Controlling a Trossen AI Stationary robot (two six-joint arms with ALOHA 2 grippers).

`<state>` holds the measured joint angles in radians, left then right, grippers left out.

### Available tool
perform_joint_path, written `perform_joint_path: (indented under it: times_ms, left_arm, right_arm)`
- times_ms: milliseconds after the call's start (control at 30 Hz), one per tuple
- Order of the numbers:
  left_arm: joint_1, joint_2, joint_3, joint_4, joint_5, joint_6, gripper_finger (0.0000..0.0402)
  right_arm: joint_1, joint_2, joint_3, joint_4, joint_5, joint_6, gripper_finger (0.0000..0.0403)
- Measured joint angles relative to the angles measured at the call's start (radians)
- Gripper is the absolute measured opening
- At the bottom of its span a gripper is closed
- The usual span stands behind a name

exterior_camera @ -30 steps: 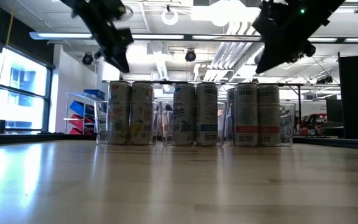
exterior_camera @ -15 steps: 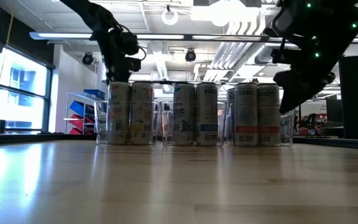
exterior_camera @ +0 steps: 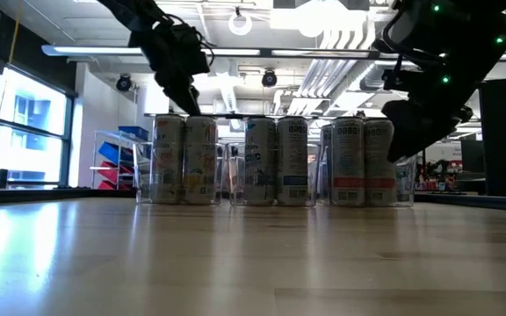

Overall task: Sort soda cans
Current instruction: Remove the white-yellow soda can from the top left transparent bin

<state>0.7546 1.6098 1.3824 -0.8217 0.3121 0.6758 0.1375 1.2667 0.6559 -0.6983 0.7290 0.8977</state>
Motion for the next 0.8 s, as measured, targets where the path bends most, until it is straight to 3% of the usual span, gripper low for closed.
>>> perform_joint_path:
  times_ms: [233,400,800]
  left_arm:
    - [-0.041,0.024,-0.004,0.080,-0.070,0.009,0.0325]
    - [-0.045,0.029,-0.005,0.079,-0.116,0.018,0.0329]
    - [-0.035,0.070,-0.013,0.056,-0.095,0.020,0.0328]
  right_arm:
    - [0.000,0.000,0.000,0.066,0.002,-0.015,0.0248]
    - [0.000,0.000,0.000,0.082,-0.001,-0.015,0.0248]
    - [0.001,0.000,0.000,0.104,-0.085,-0.013,0.0248]
